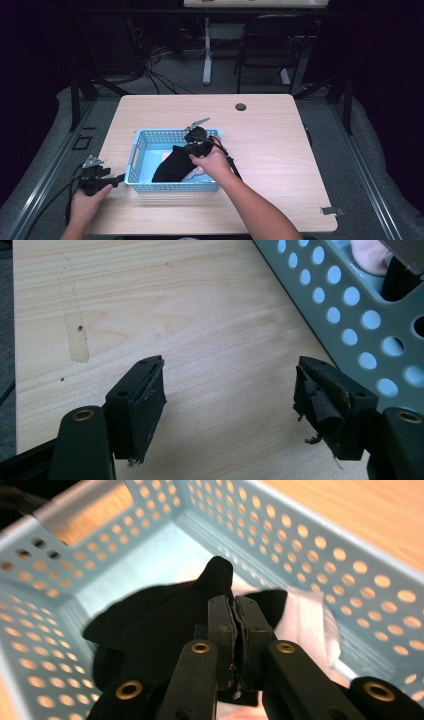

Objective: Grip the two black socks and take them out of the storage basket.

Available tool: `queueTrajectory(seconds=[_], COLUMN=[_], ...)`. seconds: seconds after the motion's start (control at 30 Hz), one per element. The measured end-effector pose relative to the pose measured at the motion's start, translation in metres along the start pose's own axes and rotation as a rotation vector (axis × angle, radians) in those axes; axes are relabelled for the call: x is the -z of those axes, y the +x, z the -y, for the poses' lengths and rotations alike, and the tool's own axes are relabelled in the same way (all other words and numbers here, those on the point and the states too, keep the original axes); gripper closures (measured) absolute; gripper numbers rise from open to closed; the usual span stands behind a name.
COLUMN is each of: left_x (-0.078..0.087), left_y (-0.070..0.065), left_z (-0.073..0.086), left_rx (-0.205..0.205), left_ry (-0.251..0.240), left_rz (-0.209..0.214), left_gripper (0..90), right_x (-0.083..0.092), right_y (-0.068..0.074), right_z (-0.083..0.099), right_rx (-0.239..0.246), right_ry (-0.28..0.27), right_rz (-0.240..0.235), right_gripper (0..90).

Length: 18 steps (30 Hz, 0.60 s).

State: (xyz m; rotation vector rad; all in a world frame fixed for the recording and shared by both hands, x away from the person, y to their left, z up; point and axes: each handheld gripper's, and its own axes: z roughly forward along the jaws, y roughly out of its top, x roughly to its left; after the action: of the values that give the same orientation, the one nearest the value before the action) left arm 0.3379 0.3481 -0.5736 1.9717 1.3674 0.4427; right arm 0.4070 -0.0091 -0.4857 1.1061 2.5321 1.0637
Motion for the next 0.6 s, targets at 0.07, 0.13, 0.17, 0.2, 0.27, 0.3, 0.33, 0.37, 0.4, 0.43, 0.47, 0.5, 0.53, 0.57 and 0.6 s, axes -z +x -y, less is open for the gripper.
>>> queueTrajectory(seconds=[0.07,0.13,0.17,0.2,0.27,0.3,0.33,0.37,0.4,0.43,0.47,0.5,0.53,0.57,0.6], left_x=[0.000,0.000,0.000,0.000,0.000,0.001,0.000,0.000,0.000,0.001,0.001,0.001,0.001,0.001,0.001], left_y=[0.000,0.000,0.000,0.000,0.000,0.000,0.000,0.000,0.000,0.000,0.000,0.000,0.000,0.000,0.000], left_z=[0.000,0.000,0.000,0.000,0.000,0.000,0.000,0.000,0.000,0.000,0.000,0.000,0.000,0.000,0.000], left_rx=[0.000,0.000,0.000,0.000,0.000,0.000,0.001,0.002,0.002,0.002,0.002,0.001,0.001,0.001,0.001], left_ry=[0.000,0.000,0.000,-0.001,-0.001,-0.001,-0.002,-0.002,-0.001,-0.001,-0.001,0.000,-0.001,-0.002,-0.002], left_rz=[0.000,-0.001,-0.001,-0.001,-0.002,-0.001,-0.002,0.000,0.000,0.001,0.001,-0.001,-0.001,0.000,0.000], left_gripper=[28.4,28.4,28.5,28.4,28.4,28.4,28.4,28.4,28.4,28.4,28.4,28.4,28.4,28.4,28.4], right_x=[0.005,0.011,0.015,0.017,0.025,0.030,0.035,0.039,0.043,0.048,0.052,0.060,0.065,0.069,0.074], right_y=[0.001,0.003,0.003,0.003,0.005,0.007,0.008,0.010,0.012,0.014,0.015,0.018,0.020,0.021,0.022], right_z=[-0.003,-0.006,-0.008,-0.010,-0.015,-0.019,-0.022,-0.024,-0.027,-0.030,-0.032,-0.035,-0.038,-0.040,-0.042], right_rx=[-0.005,-0.013,0.005,0.010,0.027,0.025,0.035,0.043,0.055,0.069,0.084,0.106,0.115,0.121,0.129], right_ry=[-0.029,-0.046,-0.045,-0.051,-0.068,-0.082,-0.092,-0.105,-0.111,-0.115,-0.117,-0.129,-0.137,-0.142,-0.152], right_rz=[-0.011,-0.023,-0.021,-0.022,-0.019,-0.026,-0.024,-0.023,-0.020,-0.014,-0.011,0.001,0.003,0.002,0.002], right_gripper=[86.8,86.9,87.0,87.0,87.1,87.1,87.2,87.2,87.2,87.2,87.2,87.3,87.3,87.3,87.2])
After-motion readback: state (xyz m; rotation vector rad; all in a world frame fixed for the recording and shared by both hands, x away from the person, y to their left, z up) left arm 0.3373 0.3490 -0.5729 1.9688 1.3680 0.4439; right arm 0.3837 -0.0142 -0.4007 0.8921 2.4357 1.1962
